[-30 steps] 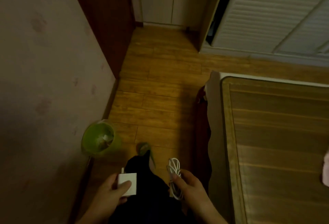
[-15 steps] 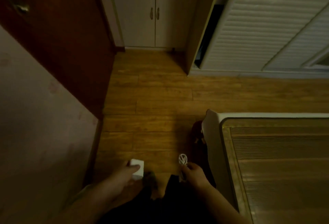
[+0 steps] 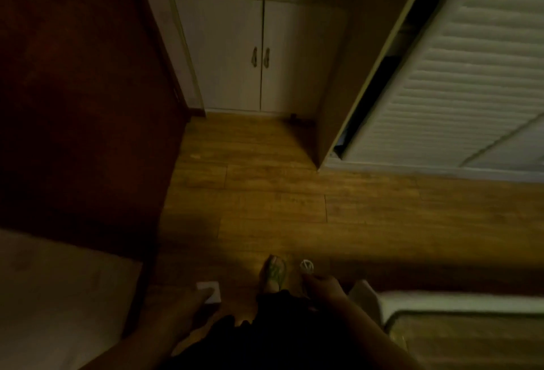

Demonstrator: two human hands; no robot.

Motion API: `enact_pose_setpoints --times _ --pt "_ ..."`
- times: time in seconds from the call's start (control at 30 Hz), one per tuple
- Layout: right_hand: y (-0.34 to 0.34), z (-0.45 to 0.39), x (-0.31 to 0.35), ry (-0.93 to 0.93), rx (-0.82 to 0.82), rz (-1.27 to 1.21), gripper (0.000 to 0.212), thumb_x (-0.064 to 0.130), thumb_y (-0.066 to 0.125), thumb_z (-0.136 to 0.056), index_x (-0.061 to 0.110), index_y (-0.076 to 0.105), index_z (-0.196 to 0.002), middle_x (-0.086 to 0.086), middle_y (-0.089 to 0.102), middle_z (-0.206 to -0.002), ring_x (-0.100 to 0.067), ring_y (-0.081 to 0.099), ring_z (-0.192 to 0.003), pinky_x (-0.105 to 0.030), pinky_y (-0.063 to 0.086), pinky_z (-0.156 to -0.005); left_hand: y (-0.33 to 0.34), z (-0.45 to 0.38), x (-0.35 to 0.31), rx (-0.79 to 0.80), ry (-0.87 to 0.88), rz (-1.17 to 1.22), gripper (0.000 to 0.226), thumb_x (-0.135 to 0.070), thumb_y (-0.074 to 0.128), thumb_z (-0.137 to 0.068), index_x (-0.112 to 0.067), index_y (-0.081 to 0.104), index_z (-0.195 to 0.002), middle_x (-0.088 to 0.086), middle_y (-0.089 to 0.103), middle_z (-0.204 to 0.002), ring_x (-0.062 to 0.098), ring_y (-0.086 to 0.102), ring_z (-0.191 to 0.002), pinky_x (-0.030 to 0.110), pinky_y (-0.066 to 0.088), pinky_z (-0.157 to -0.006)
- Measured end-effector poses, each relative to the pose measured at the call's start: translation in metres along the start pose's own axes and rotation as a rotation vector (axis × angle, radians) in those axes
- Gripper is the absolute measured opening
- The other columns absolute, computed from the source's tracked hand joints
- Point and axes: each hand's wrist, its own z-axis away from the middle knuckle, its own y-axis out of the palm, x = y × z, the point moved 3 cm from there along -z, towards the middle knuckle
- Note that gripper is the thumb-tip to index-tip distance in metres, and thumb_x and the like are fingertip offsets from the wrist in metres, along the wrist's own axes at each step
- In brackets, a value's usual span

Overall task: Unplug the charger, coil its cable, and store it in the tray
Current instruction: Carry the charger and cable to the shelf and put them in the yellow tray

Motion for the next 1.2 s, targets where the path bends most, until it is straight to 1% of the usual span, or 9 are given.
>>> enact_pose_setpoints --times 0.13,0.23,0.4,0.53,0.8,0.93,1.03,1.1,1.2 --pt "-0.033 -0.039 0.121 -0.124 0.038 -0.121 0.046 0.048 0.058 -0.087 0.014 0.059 -0.057 -0.002 0.055 -0.050 -0.019 0.058 -0.051 -0.028 0.047 -0.052 0.059 -0.013 -0.113 0.026 0.111 0.065 0.051 -0.010 0.047 -0.094 -0.008 0.028 -0.142 0.024 0.033 -0.146 0.045 0.038 -0.129 0.053 0.035 -0.105" --pt "-0.050 -0.058 0.196 -0.223 0.044 -0.199 0.032 0.035 0.056 -0.092 0.009 0.061 -0.074 -0.002 0.061 -0.057 -0.017 0.062 -0.056 -0.027 0.049 -0.053 0.094 -0.015 -0.186 0.047 0.244 0.068 0.053 -0.013 0.053 -0.091 -0.011 0.032 -0.140 0.021 0.038 -0.144 0.045 0.043 -0.123 0.059 0.035 -0.106" --pt "-0.058 -0.088 0.306 -0.320 0.097 -0.318 0.029 0.035 0.057 -0.091 0.011 0.060 -0.074 -0.002 0.059 -0.061 -0.017 0.060 -0.062 -0.028 0.049 -0.058 0.134 -0.029 -0.304 -0.027 0.449 -0.032 0.053 -0.014 0.055 -0.090 -0.014 0.035 -0.138 0.018 0.040 -0.142 0.040 0.045 -0.123 0.059 0.038 -0.104" --pt "-0.051 -0.126 0.391 -0.327 0.040 -0.359 0.025 0.030 0.055 -0.093 0.009 0.062 -0.081 -0.004 0.061 -0.065 -0.018 0.060 -0.062 -0.029 0.049 -0.059 0.166 -0.054 -0.413 -0.048 0.569 -0.106 0.046 -0.017 0.057 -0.089 -0.016 0.042 -0.132 0.011 0.052 -0.122 0.025 0.055 -0.092 0.036 0.050 -0.067" --pt "-0.041 -0.182 0.553 -0.336 -0.079 -0.458 0.020 0.016 0.058 -0.093 -0.002 0.062 -0.098 -0.013 0.060 -0.066 -0.024 0.059 -0.057 -0.029 0.047 -0.053 0.208 -0.092 -0.635 0.002 0.787 -0.305 0.049 -0.021 0.059 -0.087 -0.030 0.041 -0.131 0.006 0.052 -0.128 0.030 0.055 -0.111 0.055 0.048 -0.097" --pt "-0.049 -0.212 0.620 -0.374 -0.084 -0.490 0.016 0.002 0.060 -0.090 0.004 0.061 -0.106 -0.010 0.067 -0.063 -0.017 0.066 -0.050 -0.025 0.053 -0.045 0.241 -0.100 -0.726 0.093 0.938 -0.278 0.054 -0.010 0.062 -0.084 -0.030 0.042 -0.130 -0.007 0.055 -0.115 0.011 0.058 -0.097 0.033 0.050 -0.082" --pt "-0.064 -0.232 0.673 -0.418 -0.043 -0.438 0.025 0.010 0.066 -0.087 0.025 0.063 -0.108 -0.006 0.075 -0.071 -0.024 0.072 -0.070 -0.040 0.059 -0.068 0.268 -0.110 -0.787 0.049 1.027 -0.288 0.031 -0.008 0.067 -0.080 -0.030 0.056 -0.098 -0.010 0.065 -0.094 0.006 0.061 -0.085 0.021 0.046 -0.067" --pt "-0.073 -0.249 0.710 -0.439 -0.021 -0.397 0.024 0.016 0.066 -0.088 0.031 0.063 -0.106 -0.004 0.075 -0.078 -0.025 0.071 -0.079 -0.042 0.057 -0.076 0.282 -0.124 -0.823 0.013 1.028 -0.239 0.024 -0.009 0.067 -0.080 -0.030 0.057 -0.086 -0.008 0.065 -0.085 0.011 0.062 -0.080 0.021 0.044 -0.062" --pt "-0.080 -0.273 0.768 -0.498 0.004 -0.374 0.016 0.014 0.063 -0.089 0.022 0.064 -0.103 -0.003 0.070 -0.071 -0.019 0.066 -0.069 -0.034 0.053 -0.067 0.293 -0.148 -0.867 -0.066 0.952 -0.161 0.018 -0.015 0.067 -0.081 -0.024 0.057 -0.094 -0.004 0.065 -0.086 0.021 0.063 -0.084 0.030 0.050 -0.068"
